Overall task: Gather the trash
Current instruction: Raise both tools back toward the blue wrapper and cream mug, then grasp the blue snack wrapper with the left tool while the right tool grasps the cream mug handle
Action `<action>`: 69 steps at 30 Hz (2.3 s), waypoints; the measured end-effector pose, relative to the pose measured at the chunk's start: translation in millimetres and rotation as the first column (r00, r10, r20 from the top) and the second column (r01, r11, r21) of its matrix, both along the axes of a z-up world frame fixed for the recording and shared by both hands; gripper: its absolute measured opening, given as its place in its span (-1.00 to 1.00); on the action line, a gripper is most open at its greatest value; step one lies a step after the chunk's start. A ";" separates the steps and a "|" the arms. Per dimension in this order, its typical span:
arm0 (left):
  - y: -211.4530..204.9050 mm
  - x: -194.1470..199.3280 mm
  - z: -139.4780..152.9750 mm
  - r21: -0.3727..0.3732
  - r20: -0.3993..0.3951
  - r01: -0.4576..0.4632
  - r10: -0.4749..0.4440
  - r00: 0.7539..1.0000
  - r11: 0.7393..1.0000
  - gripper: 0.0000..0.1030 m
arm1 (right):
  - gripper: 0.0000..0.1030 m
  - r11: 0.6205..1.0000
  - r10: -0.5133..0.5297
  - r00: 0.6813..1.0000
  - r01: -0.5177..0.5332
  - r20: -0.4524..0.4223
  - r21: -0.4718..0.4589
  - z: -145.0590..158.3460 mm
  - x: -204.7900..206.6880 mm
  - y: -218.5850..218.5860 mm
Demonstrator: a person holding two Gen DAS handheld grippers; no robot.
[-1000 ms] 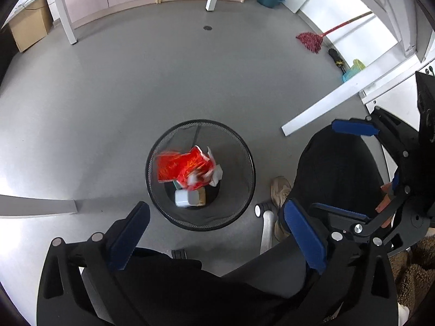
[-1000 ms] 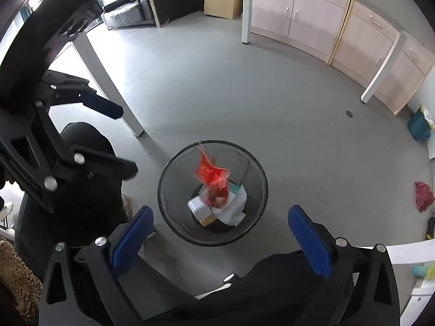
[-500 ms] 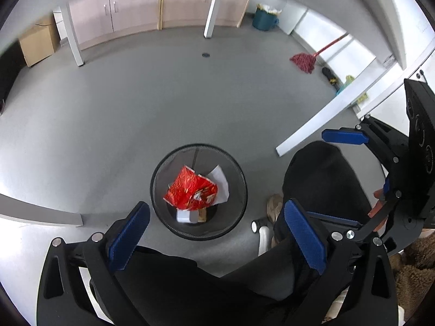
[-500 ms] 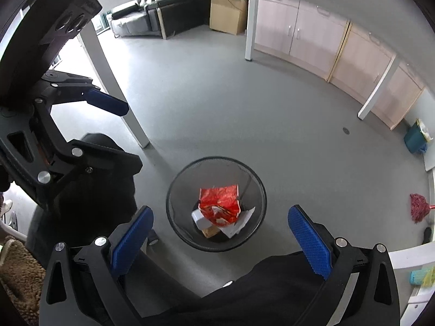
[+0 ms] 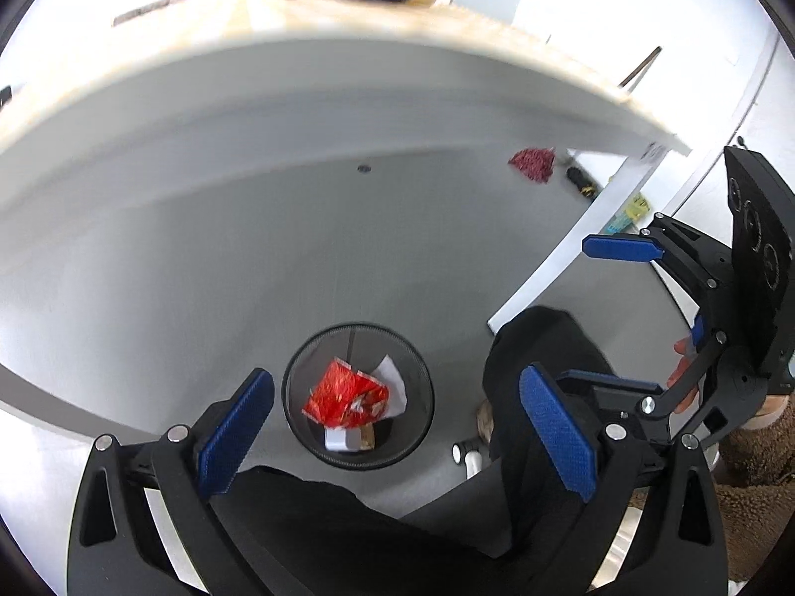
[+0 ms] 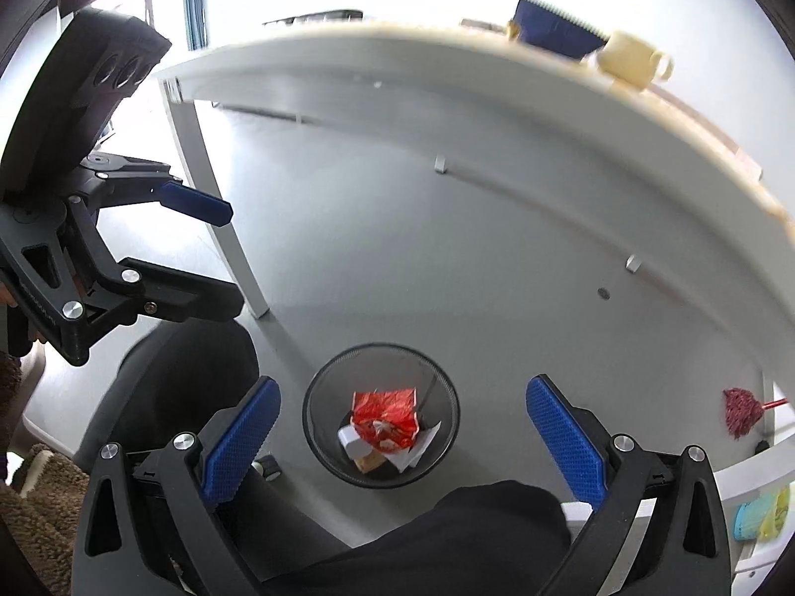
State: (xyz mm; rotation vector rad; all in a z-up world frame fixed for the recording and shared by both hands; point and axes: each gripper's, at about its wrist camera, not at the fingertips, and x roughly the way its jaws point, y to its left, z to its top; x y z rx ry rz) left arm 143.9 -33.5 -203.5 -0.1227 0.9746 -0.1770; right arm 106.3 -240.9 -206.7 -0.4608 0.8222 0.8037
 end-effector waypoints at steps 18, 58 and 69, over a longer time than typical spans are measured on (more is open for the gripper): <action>-15.1 2.9 102.9 -0.030 0.199 0.027 -0.020 0.980 0.999 0.91 | 0.95 0.992 -0.043 0.991 0.028 0.125 0.121 100.0 14.2 -35.2; 21.2 253.9 117.3 -0.044 0.103 -0.042 0.046 0.994 0.998 0.91 | 0.95 0.994 -0.098 0.993 0.095 0.060 0.059 126.0 272.1 -1.0; 31.7 289.8 96.3 -0.017 0.043 -0.089 0.090 0.995 0.996 0.70 | 0.31 1.000 -0.017 0.999 0.016 0.037 0.023 112.0 309.8 30.6</action>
